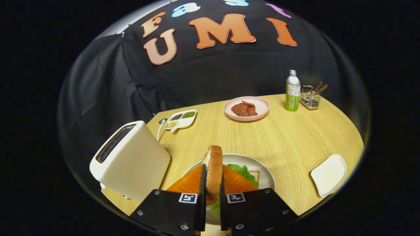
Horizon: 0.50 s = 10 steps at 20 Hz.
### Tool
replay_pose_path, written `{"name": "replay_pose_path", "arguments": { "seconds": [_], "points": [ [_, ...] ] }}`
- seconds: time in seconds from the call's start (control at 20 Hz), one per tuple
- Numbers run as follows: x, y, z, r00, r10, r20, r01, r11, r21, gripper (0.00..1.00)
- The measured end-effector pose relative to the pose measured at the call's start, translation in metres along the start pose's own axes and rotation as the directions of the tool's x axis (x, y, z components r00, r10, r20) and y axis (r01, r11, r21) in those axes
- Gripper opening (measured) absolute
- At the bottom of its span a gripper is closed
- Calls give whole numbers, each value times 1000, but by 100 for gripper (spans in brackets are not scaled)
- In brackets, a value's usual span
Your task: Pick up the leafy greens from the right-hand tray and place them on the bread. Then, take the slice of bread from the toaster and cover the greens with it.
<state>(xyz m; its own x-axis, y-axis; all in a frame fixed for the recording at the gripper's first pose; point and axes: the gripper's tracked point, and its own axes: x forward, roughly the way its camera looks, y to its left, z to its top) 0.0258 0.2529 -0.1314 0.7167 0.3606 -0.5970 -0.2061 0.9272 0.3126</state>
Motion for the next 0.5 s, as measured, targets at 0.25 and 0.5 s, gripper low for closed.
{"name": "replay_pose_path", "arguments": {
  "seconds": [0.25, 0.5],
  "points": [
    [-2, -25, -4, 998, -59, -9, 59, 998, -4, 37],
    [-9, -51, -5, 989, -145, -7, 145, 989, -32, 59]
  ]
}}
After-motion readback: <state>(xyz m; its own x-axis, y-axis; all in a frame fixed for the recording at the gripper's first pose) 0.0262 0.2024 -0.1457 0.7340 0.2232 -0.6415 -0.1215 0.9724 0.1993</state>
